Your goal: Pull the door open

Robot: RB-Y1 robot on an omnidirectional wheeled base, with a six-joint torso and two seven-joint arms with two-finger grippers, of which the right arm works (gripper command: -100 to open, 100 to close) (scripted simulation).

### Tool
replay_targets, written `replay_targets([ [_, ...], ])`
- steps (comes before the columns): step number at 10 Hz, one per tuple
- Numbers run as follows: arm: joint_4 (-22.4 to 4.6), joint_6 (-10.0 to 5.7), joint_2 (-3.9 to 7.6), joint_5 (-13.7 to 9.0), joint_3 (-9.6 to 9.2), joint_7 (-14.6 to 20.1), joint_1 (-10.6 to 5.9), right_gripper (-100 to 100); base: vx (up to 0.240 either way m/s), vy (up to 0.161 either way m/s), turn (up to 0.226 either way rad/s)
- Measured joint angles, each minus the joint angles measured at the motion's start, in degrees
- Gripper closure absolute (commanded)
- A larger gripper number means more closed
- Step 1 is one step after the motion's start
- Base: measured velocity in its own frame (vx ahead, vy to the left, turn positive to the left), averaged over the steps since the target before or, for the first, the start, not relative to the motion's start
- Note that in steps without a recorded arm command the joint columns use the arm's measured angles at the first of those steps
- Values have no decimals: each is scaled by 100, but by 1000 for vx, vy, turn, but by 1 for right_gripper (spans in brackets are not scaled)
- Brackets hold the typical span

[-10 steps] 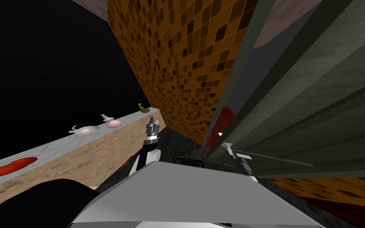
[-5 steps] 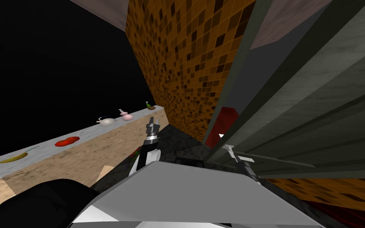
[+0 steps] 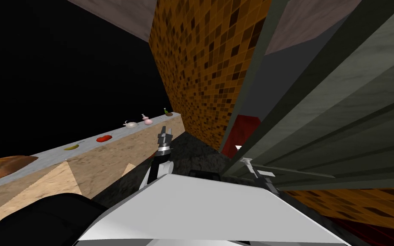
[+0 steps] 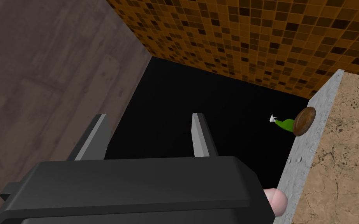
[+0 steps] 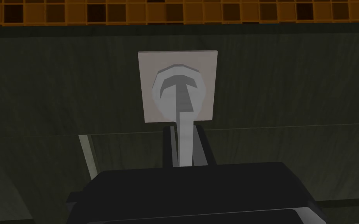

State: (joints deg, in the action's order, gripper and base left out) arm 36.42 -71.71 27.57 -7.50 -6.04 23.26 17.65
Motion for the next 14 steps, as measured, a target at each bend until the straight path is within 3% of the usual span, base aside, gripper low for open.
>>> replay_targets([
  [4, -89, -114, 23, 32, -64, 25, 28, 100, -168, -47, 116],
  [14, -526, -388, 114, 73, -165, 139, -245, 100, -209, -54, 138],
])
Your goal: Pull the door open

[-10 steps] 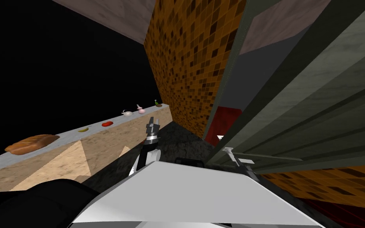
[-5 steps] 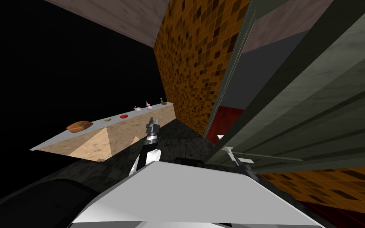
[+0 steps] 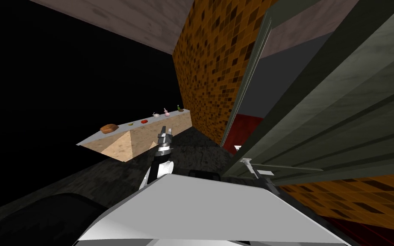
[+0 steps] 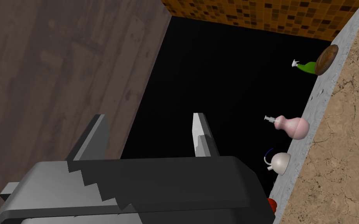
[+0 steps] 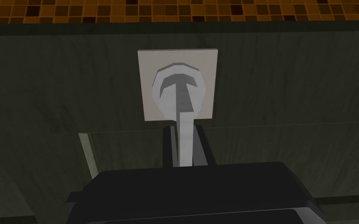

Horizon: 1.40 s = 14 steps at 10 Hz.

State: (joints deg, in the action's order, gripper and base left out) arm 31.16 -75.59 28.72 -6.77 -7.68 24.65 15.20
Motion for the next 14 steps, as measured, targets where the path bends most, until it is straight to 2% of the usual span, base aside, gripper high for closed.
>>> replay_targets([
  [2, 12, 11, -6, 12, -21, 3, 8, 100, -122, -30, 99],
  [8, -137, -39, 23, 28, -63, 46, -135, 100, -206, -60, 154],
  [12, -375, -141, 25, 50, -103, 82, -293, 100, -183, -57, 117],
  [14, -373, -140, 45, 53, -111, 96, -310, 100, -180, -57, 97],
])
